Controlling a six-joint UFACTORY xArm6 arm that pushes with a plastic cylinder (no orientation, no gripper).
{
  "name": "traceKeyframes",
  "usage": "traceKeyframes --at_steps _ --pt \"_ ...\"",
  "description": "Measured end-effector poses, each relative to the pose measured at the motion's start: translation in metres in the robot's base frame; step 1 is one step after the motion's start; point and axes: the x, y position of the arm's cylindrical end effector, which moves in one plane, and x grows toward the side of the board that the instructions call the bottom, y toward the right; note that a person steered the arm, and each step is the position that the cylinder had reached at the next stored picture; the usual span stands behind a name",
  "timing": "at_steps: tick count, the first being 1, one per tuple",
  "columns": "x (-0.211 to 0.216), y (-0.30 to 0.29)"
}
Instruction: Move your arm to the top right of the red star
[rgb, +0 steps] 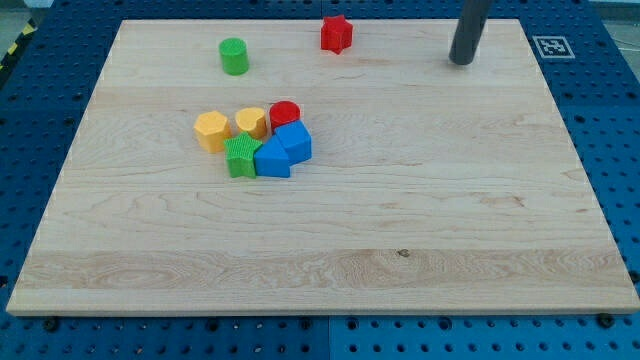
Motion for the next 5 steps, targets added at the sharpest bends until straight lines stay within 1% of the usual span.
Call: traceKeyframes --at_steps 1,2,3,5 --pt "-0.038 0.029" --pt "-0.077 0.034" --pt "-0.08 0.03" --pt "-0.079 -0.063"
